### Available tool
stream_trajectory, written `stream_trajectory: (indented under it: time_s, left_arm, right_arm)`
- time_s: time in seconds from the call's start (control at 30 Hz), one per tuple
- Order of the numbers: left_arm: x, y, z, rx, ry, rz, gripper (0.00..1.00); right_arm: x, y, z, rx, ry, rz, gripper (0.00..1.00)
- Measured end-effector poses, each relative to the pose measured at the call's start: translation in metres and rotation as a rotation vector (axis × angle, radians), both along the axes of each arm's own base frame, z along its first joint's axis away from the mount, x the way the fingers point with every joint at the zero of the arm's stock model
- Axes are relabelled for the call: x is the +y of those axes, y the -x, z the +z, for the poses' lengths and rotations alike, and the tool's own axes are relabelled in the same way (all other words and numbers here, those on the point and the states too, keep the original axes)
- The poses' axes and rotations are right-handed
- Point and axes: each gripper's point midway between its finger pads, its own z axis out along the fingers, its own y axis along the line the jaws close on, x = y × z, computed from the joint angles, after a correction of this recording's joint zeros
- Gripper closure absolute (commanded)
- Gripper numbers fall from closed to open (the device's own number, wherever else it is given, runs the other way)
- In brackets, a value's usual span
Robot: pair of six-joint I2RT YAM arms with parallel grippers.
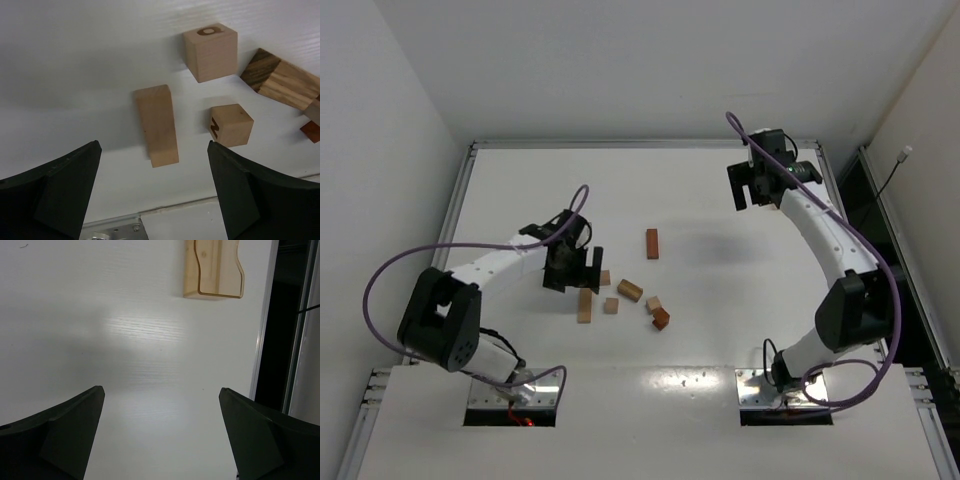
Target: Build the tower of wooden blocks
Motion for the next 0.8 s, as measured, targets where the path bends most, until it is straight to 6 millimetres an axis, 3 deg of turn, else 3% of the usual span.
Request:
stream_trajectory:
  time_s: [0.27,0.53,0.67,0.73,0.77,0.8]
  left_arm:
    - [-0.020,0.017,-0.040,0.138,-0.047,-0.009,0.31]
    - [-0.013,0.015,-0.049,0.144,-0.092,0.033,0.56]
    - [-0.010,0.013,-0.057,0.148,-0.117,0.047,0.58]
    - [-0.009,0.013,-0.057,0.146,-0.123,0.050,0.68]
    - [-0.007,0.012,-0.057,0.144,-0.132,0.051,0.83]
    - [-0.006,0.012,-0.057,0.144,-0.135,0.060,0.91]
  right_arm:
    - [-0.015,0.012,0.009,-0.014,-0.032,-0.027,0.04]
    - [-0.037,0.019,0.000,0.012,-0.077,-0.091,0.04]
    - [-0.043,0.021,-0.004,0.018,-0.093,-0.111,0.04]
    - [-0.045,0.021,-0.004,0.020,-0.097,-0.115,0.05]
    - [-0.046,0.021,-0.004,0.020,-0.099,-0.117,0.05]
    - [-0.046,0.021,-0.005,0.021,-0.100,-0.118,0.05]
